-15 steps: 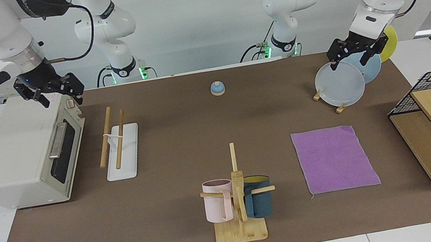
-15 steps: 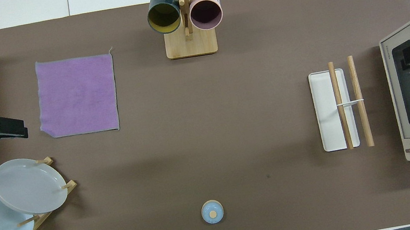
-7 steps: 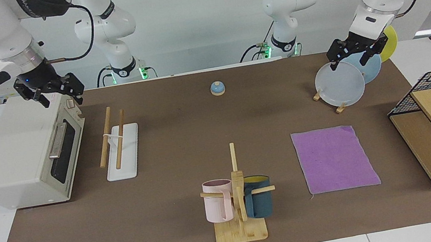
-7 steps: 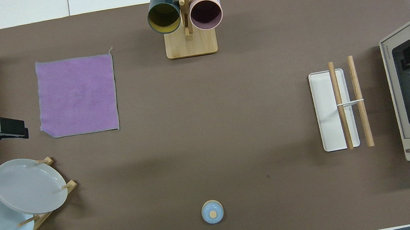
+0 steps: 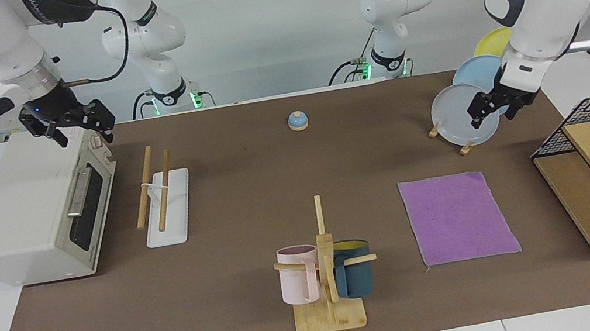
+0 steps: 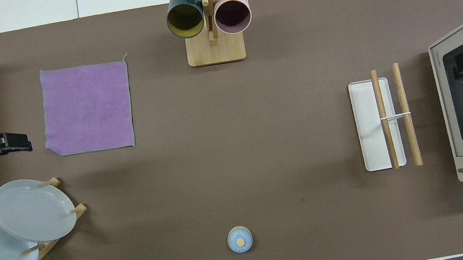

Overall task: Fold towel and hang on rack
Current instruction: 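Reach the left gripper to the purple towel's nearest edge and grasp it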

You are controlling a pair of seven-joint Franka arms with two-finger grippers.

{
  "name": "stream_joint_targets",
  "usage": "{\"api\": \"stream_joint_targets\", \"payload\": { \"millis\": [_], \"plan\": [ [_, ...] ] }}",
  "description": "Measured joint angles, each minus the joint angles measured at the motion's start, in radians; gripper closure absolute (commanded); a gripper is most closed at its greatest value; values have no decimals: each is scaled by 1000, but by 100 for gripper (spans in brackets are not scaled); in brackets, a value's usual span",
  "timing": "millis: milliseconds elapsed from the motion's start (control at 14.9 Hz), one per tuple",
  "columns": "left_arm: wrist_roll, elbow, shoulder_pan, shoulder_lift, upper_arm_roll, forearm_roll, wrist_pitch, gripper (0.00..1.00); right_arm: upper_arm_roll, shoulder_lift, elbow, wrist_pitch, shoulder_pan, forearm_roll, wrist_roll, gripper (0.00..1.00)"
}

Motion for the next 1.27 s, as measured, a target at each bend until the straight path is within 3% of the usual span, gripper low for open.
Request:
{"api": "stream_joint_targets", "payload": {
  "millis": [268,469,736,1272],
  "plan": [
    [0,-17,50,202,1,0,191,12,0,0,0,0,0,0,0,0],
    [0,-8,68,284,0,-39,254,14,0,0,0,0,0,0,0,0],
    [-3,9,68,304,-4,-91,265,20,0,0,0,0,0,0,0,0],
    [-41,12,64,311,-14,-93,262,50,0,0,0,0,0,0,0,0]
  ]
}}
